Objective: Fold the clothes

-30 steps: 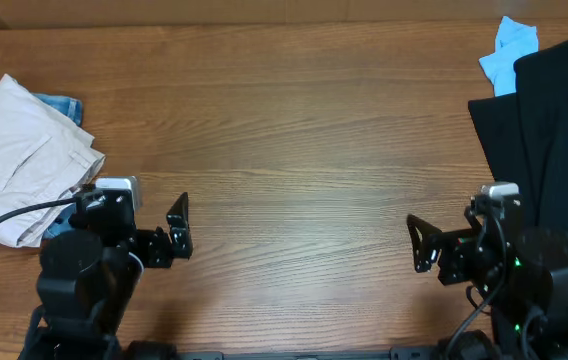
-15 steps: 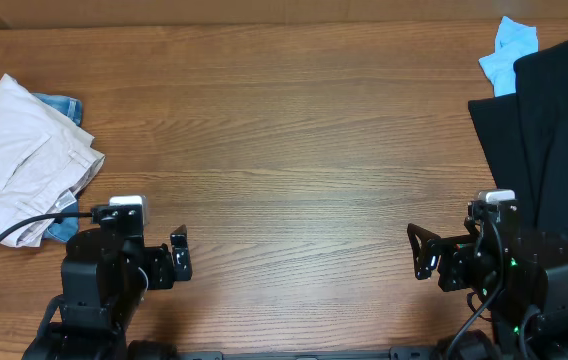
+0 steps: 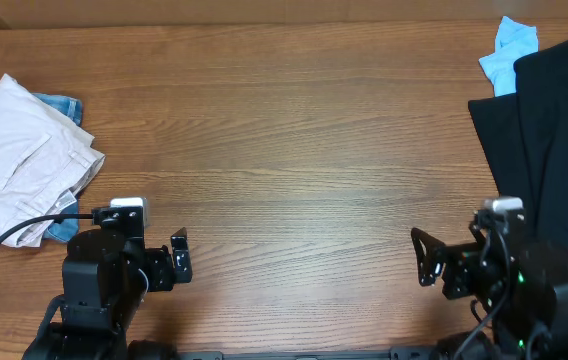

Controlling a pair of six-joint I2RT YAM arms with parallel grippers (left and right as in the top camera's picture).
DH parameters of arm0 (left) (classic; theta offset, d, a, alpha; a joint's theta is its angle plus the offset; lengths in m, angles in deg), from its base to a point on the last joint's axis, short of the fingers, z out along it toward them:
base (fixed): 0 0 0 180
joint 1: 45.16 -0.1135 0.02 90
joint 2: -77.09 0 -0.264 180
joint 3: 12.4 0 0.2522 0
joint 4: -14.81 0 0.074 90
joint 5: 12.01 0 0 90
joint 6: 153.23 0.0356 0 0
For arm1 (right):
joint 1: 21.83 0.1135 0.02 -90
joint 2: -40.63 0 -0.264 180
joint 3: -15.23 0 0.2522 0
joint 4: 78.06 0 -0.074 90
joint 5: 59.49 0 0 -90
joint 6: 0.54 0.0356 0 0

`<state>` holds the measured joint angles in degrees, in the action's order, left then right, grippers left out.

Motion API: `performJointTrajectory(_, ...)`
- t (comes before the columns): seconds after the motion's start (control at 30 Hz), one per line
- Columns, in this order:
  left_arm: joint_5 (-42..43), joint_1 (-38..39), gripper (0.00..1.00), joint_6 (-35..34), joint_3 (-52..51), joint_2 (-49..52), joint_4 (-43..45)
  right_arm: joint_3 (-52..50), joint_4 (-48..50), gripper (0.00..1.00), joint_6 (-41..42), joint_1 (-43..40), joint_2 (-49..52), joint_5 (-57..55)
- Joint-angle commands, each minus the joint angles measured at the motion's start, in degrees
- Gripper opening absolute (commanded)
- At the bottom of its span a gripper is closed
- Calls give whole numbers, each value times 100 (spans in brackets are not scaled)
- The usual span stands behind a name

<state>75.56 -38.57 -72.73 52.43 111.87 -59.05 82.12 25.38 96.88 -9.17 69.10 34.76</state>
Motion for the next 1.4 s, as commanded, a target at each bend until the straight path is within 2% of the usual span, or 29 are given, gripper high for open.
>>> performJointTrajectory(0.0, -94, -35, 100, -96, -24, 9, 2, -542, 236, 100, -33, -157, -743, -101)
performJointTrajectory(0.13, -94, -35, 100, -96, -24, 9, 2, -1366, 752, 100, -63, -339, -1567, -101)
performJointTrajectory(0.43, -94, -35, 100, -96, -24, 9, 0, -3191, 2817, 100, -804, -382, -2846, -79)
performJointTrajectory(0.7, -94, -35, 100, -96, -24, 9, 0, -4319, 5184, 100, -1917, -389, -2830, -122)
performJointTrajectory(0.87, -94, -35, 100, -96, -24, 9, 0, -5237, 6811, 100, -2068, -389, -2830, -120)
performJointTrajectory(1.03, -94, -35, 100, -96, -24, 9, 0, -5270, 5855, 100, -2264, -369, -2833, -4)
performJointTrajectory(1.13, -94, -35, 100, -96, -24, 9, 0, -5268, 5838, 100, -1797, -369, -2833, -31)
performJointTrajectory(1.37, -94, -35, 100, -96, -24, 9, 0, -5268, 5838, 100, -1792, -363, -2830, -33)
